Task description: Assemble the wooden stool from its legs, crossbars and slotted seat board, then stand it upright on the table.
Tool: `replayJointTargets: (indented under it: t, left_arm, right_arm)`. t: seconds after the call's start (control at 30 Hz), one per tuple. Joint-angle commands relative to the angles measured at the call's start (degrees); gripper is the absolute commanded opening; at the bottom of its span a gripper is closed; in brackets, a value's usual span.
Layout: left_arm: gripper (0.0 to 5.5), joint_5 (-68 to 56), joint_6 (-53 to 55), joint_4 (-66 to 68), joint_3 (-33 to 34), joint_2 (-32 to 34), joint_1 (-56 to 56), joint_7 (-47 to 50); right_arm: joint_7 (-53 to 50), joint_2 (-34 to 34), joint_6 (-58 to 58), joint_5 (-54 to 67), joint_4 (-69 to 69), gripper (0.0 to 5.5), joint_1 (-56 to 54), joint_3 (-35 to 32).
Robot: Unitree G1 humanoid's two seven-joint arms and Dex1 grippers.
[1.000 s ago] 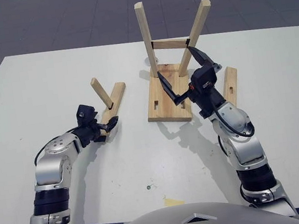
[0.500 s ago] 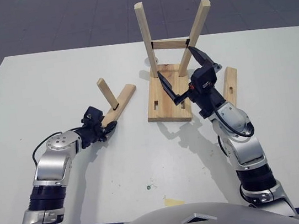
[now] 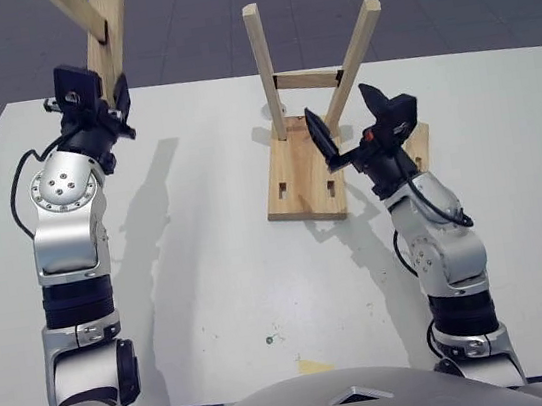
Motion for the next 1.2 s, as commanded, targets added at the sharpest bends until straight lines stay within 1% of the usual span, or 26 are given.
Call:
replayJointTargets:
  t: [0.03,0.1,0.13,0.33,0.5,0.63,0.93,1.2]
  left_arm:
    - [2.07,-8.1,-1.3,-7.9,-4.8,-0.3,1.5,-13.4]
    - [2.07,-11.1,0.7,-8.5,-6.4,1.0,3.5,-19.4]
    - [2.07,-13.2,2.5,-9.1,-6.8,1.5,4.2,-21.9]
    - [2.07,-16.9,5.7,-12.3,-9.8,2.3,7.0,-28.9]
    - [2.07,-16.7,7.1,-15.8,-12.5,3.1,9.8,-31.8]
    - [2.07,-16.6,6.9,-16.4,-12.0,2.8,10.0,-31.4]
    - [2.07,-13.3,3.9,-14.4,-9.2,-0.4,7.8,-24.0]
    - [2.07,-14.1,4.8,-17.0,-11.8,0.5,10.2,-27.6]
  right_arm:
    - [-2.2,1.5,14.9,40.9,-5.6,5.40,-4.1,-9.4]
    - [-2.7,0.4,15.8,50.1,-6.5,5.40,-4.7,-10.4]
    - [-2.9,-0.1,16.0,52.3,-6.6,5.40,-4.8,-10.6]
    - [-4.3,-3.2,17.6,57.2,-6.9,5.40,-4.2,-10.2]
    - [-7.5,-4.4,17.5,60.0,-6.7,5.40,-4.6,-9.3]
    - [-8.9,-4.7,17.1,59.7,-6.2,5.40,-3.9,-8.4]
    - [-8.0,-6.7,17.3,61.1,-7.5,5.40,1.4,-8.4]
    - [-10.4,-5.3,14.3,59.0,-4.0,5.40,-2.3,-8.6]
